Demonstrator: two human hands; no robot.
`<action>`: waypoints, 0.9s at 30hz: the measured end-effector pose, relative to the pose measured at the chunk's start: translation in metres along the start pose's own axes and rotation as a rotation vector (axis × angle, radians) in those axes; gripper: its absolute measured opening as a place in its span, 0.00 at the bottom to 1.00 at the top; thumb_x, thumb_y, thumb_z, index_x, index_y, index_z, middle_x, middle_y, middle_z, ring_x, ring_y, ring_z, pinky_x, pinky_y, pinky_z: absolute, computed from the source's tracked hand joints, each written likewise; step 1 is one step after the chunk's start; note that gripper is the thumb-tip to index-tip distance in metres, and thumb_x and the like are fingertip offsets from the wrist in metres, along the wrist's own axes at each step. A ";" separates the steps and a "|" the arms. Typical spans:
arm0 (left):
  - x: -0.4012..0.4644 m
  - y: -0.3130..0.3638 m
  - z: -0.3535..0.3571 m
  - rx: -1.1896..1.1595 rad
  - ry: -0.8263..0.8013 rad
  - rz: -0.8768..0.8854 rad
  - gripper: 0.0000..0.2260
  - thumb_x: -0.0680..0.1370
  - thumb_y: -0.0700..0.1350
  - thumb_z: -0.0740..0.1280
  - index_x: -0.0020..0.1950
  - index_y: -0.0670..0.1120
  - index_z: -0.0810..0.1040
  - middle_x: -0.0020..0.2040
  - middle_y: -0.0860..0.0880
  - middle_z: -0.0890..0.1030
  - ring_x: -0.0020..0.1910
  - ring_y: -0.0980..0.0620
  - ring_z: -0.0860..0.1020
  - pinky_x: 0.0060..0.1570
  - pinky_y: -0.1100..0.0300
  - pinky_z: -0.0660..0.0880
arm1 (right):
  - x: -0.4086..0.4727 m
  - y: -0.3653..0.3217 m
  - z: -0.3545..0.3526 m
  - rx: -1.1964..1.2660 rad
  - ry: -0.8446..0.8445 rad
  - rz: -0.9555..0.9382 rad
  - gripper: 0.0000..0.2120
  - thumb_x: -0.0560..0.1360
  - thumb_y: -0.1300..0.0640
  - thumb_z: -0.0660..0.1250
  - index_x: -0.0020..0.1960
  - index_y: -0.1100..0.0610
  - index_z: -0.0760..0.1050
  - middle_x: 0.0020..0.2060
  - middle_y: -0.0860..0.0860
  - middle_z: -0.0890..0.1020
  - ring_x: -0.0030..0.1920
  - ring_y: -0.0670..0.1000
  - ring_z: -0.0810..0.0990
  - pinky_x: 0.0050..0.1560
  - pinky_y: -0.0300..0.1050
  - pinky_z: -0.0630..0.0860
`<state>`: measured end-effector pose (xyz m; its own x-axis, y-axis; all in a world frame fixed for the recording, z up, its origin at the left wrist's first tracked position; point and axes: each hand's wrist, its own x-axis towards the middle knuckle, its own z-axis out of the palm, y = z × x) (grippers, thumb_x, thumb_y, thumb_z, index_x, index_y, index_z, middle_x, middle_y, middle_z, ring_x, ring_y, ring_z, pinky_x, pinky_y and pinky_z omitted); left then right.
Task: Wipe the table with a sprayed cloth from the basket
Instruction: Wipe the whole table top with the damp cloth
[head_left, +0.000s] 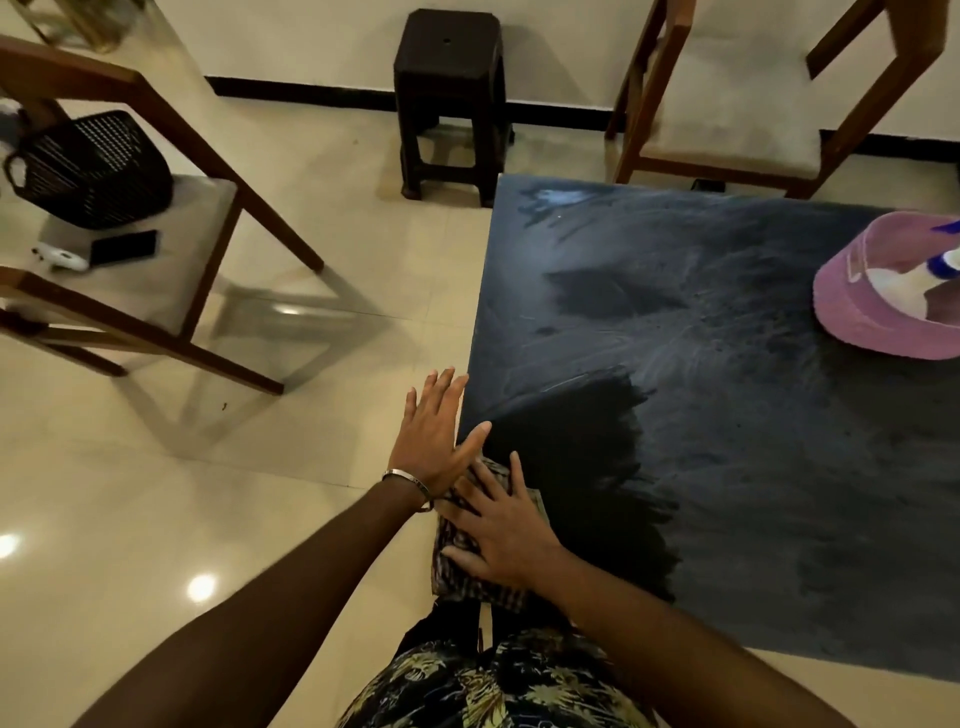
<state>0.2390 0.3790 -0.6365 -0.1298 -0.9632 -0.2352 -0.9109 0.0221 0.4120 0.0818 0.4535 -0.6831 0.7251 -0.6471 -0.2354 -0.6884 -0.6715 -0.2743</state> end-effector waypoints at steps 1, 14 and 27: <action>0.001 -0.001 -0.002 0.012 0.014 -0.014 0.38 0.74 0.68 0.43 0.79 0.48 0.53 0.80 0.47 0.52 0.79 0.48 0.47 0.77 0.46 0.44 | 0.005 0.004 -0.003 -0.005 -0.001 -0.030 0.31 0.80 0.32 0.50 0.79 0.43 0.54 0.80 0.53 0.56 0.80 0.62 0.48 0.71 0.77 0.41; -0.003 0.005 -0.001 0.017 0.084 -0.110 0.37 0.75 0.68 0.44 0.78 0.49 0.53 0.80 0.47 0.53 0.79 0.48 0.48 0.77 0.46 0.44 | 0.015 -0.016 -0.006 0.023 -0.011 -0.051 0.27 0.80 0.38 0.54 0.76 0.49 0.65 0.78 0.54 0.62 0.79 0.62 0.51 0.75 0.70 0.38; -0.002 0.005 -0.005 0.003 0.106 -0.136 0.36 0.75 0.67 0.45 0.78 0.48 0.55 0.80 0.48 0.53 0.79 0.49 0.48 0.76 0.47 0.44 | 0.042 -0.020 -0.004 -0.097 -0.036 -0.288 0.25 0.81 0.40 0.53 0.69 0.53 0.74 0.68 0.57 0.76 0.71 0.59 0.70 0.75 0.62 0.52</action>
<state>0.2366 0.3794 -0.6298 0.0363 -0.9803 -0.1942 -0.9186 -0.1092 0.3799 0.1263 0.4383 -0.6837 0.8899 -0.4129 -0.1937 -0.4514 -0.8581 -0.2449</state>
